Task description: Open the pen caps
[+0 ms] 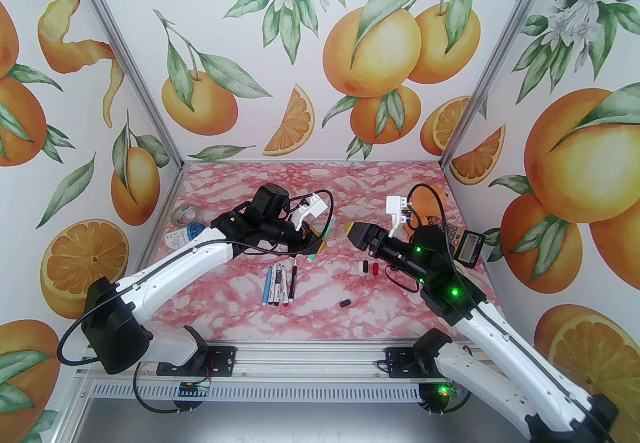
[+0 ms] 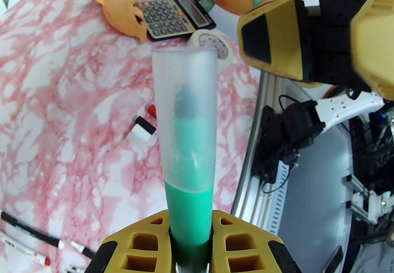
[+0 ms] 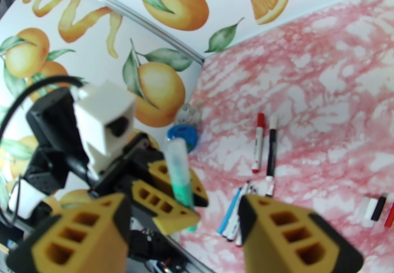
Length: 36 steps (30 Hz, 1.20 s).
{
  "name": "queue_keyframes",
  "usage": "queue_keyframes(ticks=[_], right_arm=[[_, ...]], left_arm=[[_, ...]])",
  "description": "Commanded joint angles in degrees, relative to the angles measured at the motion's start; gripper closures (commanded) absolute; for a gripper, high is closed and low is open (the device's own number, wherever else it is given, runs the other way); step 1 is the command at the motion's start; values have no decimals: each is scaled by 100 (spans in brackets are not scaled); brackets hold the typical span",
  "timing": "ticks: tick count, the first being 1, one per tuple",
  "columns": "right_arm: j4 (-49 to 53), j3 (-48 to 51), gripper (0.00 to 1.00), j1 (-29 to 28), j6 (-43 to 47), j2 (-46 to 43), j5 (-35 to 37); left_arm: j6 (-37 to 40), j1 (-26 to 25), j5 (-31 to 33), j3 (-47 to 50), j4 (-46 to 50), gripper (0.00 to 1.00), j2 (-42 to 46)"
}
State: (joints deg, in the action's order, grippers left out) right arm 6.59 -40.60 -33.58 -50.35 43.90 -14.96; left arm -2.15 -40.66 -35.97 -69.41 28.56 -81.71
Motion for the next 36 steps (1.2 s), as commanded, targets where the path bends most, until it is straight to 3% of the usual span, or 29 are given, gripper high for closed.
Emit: queue_keyframes(ticks=[1,19,36], right_arm=[[-117,41,36,-311,70,-48,465],[-375,-254,38,-680,148,708,942],[-562,-326,62,-773,51,970,962]], left_arm=[[179,-16,89,125,-33,90,165],[267,-298,-71,279,-145,89,132],[303,-483,-483,232,-111,89,55]])
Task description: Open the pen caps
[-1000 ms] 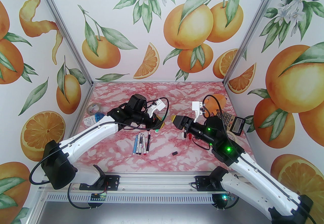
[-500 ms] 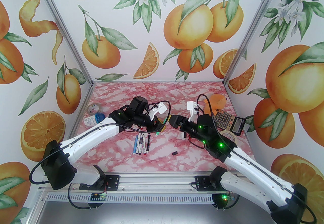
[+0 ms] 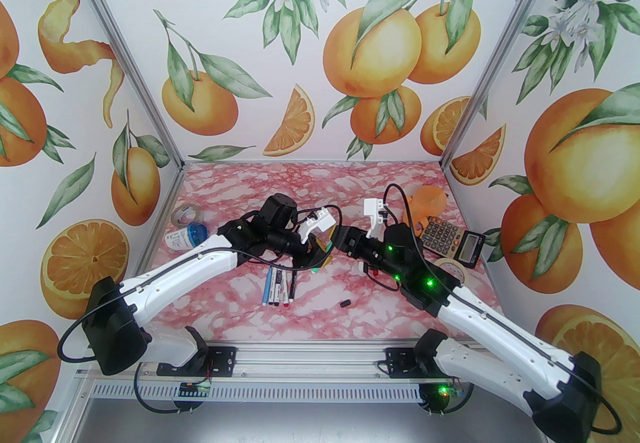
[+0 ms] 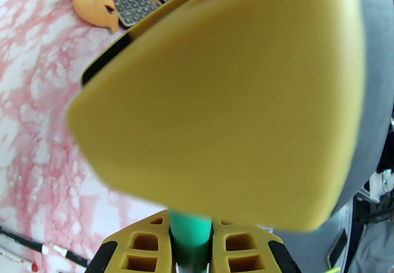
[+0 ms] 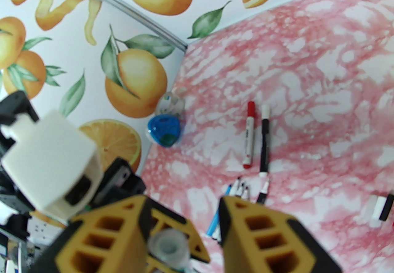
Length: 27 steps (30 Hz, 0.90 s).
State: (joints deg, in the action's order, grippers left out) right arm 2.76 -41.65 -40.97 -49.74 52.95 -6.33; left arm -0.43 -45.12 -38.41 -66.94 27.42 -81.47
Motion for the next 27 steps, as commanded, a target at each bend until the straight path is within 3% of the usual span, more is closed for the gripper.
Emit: queue_keyframes(ticks=[1,23,27], right_arm=[[-193,-230,62,-49,-15,100,88],[-451,-162,85,-174,-115,314,146],[-307,-154,92,-186,-137,178,567]], left_arm=[[121,-45,-244,-21,-4,89,11],[-14,-84,-303,-144,132,89,-238],[100,-86,-291,-144,161,89,-242]])
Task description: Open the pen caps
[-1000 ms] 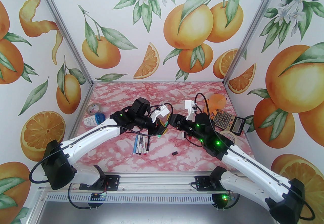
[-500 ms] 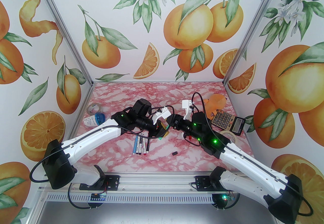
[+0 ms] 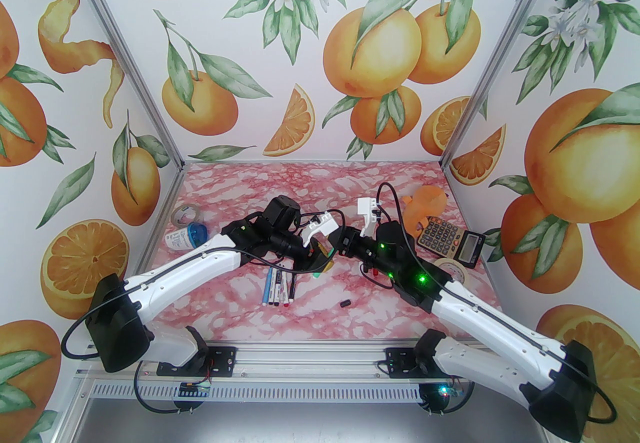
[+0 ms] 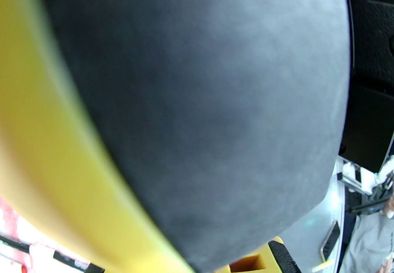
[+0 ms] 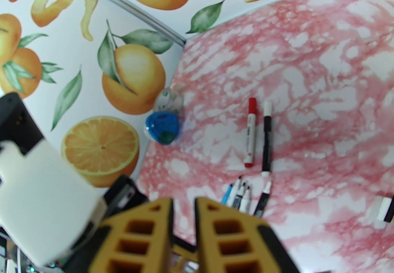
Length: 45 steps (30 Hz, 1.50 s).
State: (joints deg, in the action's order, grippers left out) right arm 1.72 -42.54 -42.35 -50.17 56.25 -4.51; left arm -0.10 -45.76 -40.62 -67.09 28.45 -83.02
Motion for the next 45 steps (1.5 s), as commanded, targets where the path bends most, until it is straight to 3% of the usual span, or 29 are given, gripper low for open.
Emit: queue_keyframes(ticks=[1,10,16,22,31,36,45], right_arm=[[-109,-109,93,-47,-115,-189,547],[734,-448,95,119,-432,-510,1902],[515,-315,96,341,-588,-794,2247],[685,-411,94,602,-68,-797,1576],[1979,29,91,605,873,-736,787],[3215,54,92,294,881,-291,1312],[3349,777,90,-159,628,-15,1319]], left_arm=[[123,-29,54,-129,109,89,-67],[405,-177,1198,-111,311,93,27],[397,-202,1118,-107,311,93,15],[311,-201,966,-72,205,94,124],[299,74,1307,136,-86,92,788],[256,197,1355,178,-163,92,900],[230,209,1462,240,-226,92,955]])
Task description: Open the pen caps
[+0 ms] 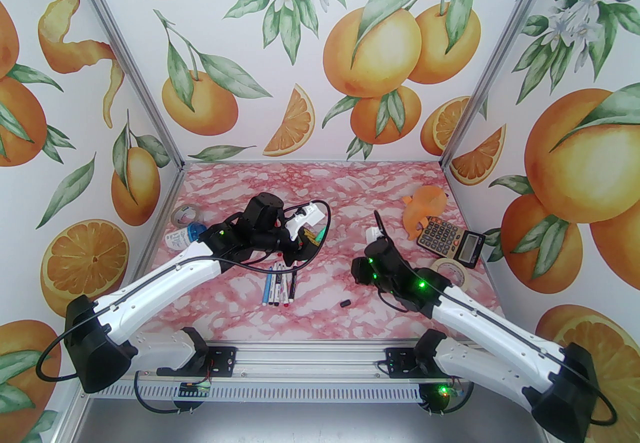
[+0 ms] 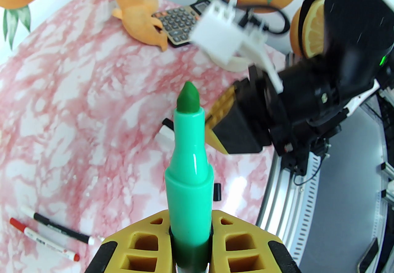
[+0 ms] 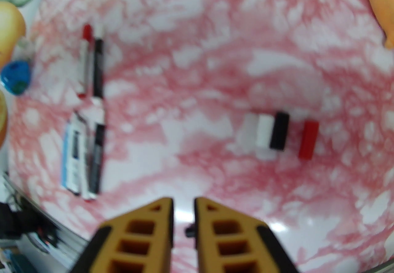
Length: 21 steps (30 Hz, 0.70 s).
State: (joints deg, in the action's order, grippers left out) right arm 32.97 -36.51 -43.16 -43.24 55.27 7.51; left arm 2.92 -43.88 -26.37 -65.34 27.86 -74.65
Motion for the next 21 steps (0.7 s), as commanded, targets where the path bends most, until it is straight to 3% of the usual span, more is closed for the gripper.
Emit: queue_keyframes(ticks=[1,21], right_arm=[[214,248,90,-96,-89,110,119],[-315,748,90,-385,-601,1157,532]], left_arm=[[-79,28,9,57,-168,92,110],[-125,16,-327,30,-150,92,12]])
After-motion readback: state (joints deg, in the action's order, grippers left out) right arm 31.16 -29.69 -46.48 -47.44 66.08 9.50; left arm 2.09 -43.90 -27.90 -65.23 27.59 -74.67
